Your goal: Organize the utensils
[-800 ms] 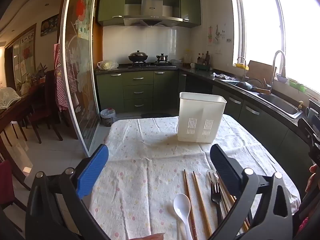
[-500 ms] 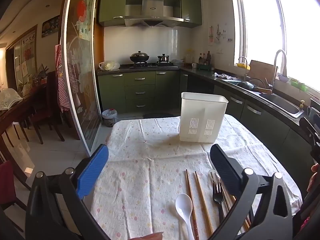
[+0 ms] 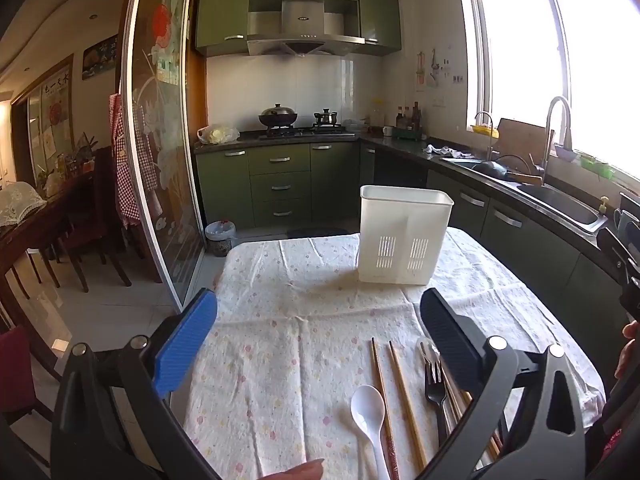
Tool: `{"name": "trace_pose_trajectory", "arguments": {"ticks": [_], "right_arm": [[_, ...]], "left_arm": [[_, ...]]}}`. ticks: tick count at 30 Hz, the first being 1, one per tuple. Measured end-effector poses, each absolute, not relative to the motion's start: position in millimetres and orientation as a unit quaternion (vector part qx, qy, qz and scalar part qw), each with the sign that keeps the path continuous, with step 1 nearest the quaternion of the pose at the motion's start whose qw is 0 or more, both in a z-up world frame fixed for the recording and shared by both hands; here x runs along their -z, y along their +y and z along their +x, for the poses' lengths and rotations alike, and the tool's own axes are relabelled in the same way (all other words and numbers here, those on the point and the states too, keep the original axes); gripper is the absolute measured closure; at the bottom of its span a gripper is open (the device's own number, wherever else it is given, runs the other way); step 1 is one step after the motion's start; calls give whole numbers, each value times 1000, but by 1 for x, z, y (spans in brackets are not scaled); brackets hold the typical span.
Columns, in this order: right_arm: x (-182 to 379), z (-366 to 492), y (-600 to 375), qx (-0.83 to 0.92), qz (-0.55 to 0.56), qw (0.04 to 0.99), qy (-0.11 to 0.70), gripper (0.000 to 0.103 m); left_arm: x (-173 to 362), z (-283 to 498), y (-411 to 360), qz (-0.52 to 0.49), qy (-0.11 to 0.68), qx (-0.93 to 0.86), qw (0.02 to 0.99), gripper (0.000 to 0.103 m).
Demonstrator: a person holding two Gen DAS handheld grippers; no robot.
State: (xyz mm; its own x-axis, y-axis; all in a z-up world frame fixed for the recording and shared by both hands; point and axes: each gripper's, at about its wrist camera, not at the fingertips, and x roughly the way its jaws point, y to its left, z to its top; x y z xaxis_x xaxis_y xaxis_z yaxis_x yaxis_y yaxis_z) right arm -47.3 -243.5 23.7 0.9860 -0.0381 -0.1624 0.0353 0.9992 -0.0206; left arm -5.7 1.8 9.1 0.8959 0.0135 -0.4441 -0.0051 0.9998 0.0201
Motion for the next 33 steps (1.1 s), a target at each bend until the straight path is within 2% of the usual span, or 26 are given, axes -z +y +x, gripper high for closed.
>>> {"name": "trace_pose_trajectory", "arguments": {"ticks": [33], "right_arm": [[-27,-50,-242,18,-8,997,80,4]], "left_arm": [[-6,-7,-6,12,226,-2,974,6]]}}
